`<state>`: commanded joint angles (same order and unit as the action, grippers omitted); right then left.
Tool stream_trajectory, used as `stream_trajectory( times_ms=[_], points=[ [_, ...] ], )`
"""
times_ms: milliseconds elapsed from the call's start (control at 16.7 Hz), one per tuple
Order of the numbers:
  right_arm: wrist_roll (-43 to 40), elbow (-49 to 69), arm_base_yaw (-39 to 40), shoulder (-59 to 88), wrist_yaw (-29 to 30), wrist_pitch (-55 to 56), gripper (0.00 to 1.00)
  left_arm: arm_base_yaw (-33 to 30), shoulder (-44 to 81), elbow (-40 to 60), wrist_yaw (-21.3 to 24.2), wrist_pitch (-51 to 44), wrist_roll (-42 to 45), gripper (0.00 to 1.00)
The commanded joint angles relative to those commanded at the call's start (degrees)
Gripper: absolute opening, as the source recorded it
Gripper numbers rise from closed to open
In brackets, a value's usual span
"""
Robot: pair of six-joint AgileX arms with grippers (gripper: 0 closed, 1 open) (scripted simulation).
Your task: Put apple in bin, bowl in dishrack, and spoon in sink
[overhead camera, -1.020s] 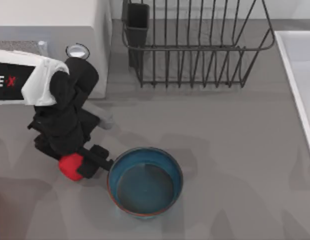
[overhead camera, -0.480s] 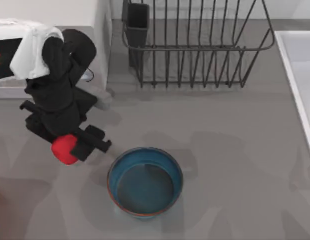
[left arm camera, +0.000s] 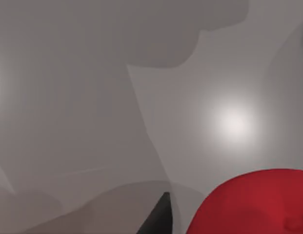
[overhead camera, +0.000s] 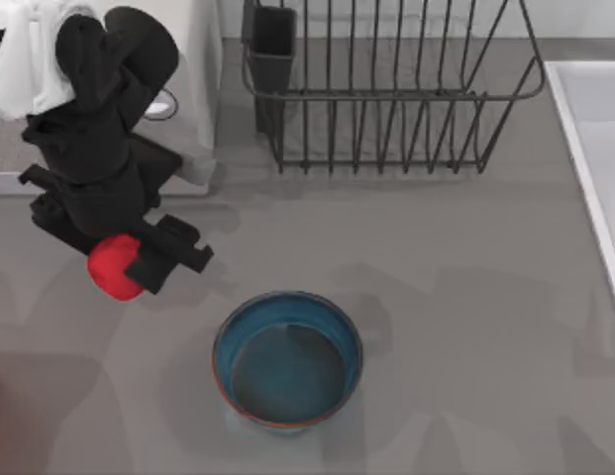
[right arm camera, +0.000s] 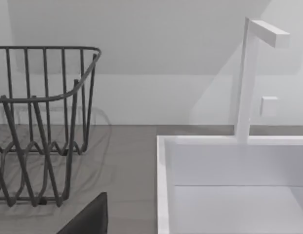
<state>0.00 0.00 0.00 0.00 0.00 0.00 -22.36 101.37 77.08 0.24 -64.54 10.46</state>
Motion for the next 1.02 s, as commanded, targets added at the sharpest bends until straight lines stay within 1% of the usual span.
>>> stream_trajectory(
  times_ms=[240,360,480,600,720,1020],
  points=[
    [0.00,0.00,0.00,0.00,0.00,0.00,1.00,0.18,-0.06,-0.06,-0.14,0.03,1.39,0.00],
    [0.00,0.00,0.00,0.00,0.00,0.00,1.00,0.58,-0.92,0.20,-0.49,-0.32,5.23,0.00],
    [0.00,0.00,0.00,0.00,0.00,0.00,1.00,1.31,-2.26,0.58,-1.02,-0.82,11.44,0.00],
    [0.00,0.00,0.00,0.00,0.00,0.00,1.00,2.38,-3.95,1.02,-1.66,-1.44,19.84,0.00],
    [0.00,0.00,0.00,0.00,0.00,0.00,1.00,3.80,-5.90,1.45,-2.39,-2.18,30.53,0.00],
    [0.00,0.00,0.00,0.00,0.00,0.00,1.00,8.75,-11.13,1.98,-4.20,-4.58,64.84,0.00]
  ],
)
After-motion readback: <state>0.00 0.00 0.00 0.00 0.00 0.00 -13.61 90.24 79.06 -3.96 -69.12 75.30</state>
